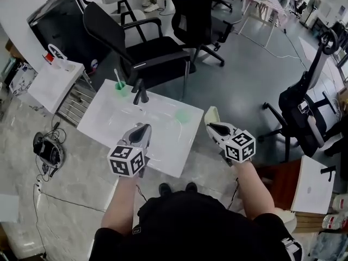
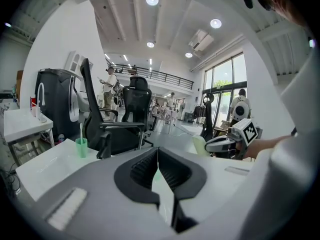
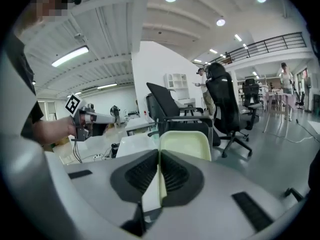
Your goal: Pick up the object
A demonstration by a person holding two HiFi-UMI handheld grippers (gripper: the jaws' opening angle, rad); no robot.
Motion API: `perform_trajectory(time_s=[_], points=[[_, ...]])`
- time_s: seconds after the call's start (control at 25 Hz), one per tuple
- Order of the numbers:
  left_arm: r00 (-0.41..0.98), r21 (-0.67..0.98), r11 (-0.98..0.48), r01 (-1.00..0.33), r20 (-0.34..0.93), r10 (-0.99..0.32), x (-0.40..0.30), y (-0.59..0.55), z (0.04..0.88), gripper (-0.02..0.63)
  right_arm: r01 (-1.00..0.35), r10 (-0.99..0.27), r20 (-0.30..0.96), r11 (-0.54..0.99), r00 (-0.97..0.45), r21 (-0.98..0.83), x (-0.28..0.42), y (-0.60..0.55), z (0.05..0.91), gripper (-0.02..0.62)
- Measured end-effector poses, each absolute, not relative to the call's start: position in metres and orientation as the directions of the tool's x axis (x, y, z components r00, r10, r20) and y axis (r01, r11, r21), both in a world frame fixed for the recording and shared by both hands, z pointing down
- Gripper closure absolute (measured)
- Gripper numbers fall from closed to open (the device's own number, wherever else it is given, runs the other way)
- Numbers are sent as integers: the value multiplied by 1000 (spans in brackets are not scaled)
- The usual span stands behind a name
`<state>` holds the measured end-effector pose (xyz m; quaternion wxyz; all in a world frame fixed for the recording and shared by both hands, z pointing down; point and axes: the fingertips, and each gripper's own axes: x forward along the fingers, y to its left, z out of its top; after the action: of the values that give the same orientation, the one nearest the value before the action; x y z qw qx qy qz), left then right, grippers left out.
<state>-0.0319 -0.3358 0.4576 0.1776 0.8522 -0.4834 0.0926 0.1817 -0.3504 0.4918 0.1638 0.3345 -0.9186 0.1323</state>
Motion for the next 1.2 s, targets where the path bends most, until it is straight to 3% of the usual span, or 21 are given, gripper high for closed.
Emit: perform_trajectory(time_s=[1.2], points=[[418, 107, -405, -908, 187, -889, -74, -354, 378, 592, -602, -608, -41, 792, -793, -102, 191, -335, 316, 566]])
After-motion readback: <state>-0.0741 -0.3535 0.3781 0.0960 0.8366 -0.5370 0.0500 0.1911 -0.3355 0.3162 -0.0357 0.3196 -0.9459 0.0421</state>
